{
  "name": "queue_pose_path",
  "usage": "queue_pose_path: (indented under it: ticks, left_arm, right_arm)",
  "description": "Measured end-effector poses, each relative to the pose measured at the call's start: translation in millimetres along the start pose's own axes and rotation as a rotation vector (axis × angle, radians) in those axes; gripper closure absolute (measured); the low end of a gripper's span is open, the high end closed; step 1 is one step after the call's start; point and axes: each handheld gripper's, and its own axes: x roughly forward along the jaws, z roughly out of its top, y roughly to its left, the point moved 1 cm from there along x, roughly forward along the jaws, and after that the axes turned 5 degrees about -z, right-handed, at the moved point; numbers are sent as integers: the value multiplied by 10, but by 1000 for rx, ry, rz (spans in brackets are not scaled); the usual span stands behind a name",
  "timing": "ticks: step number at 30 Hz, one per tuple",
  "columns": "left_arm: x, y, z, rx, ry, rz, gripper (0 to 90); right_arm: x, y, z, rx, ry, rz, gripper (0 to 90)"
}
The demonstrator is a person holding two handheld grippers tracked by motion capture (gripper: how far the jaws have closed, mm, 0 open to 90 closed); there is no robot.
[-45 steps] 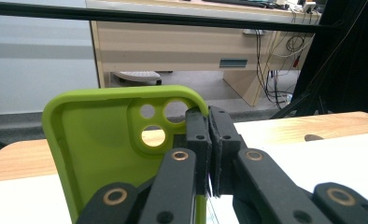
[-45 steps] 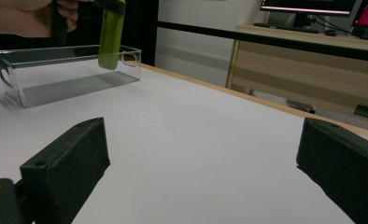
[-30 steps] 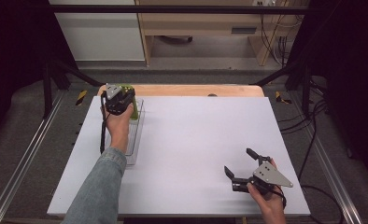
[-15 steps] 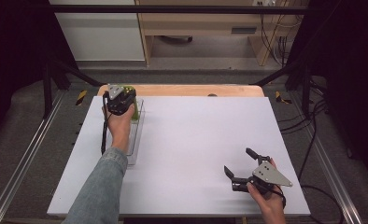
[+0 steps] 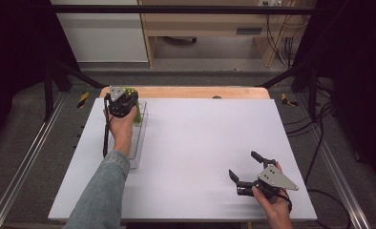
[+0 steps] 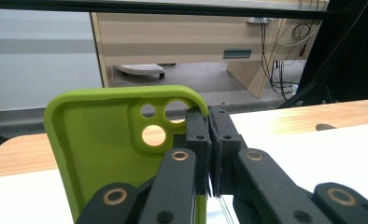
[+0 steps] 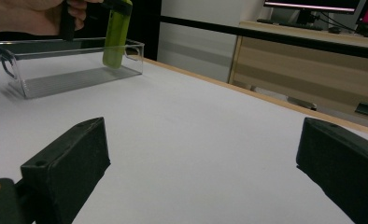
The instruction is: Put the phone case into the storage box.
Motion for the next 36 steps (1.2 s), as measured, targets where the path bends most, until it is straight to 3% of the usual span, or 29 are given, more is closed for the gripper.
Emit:
queue_pose_path:
  ticks: [36]
  left_arm:
    - [35,-11,-6,-6,-8,1,874]
  right_arm:
    - [7,-4,-3,-1,2,2,27]
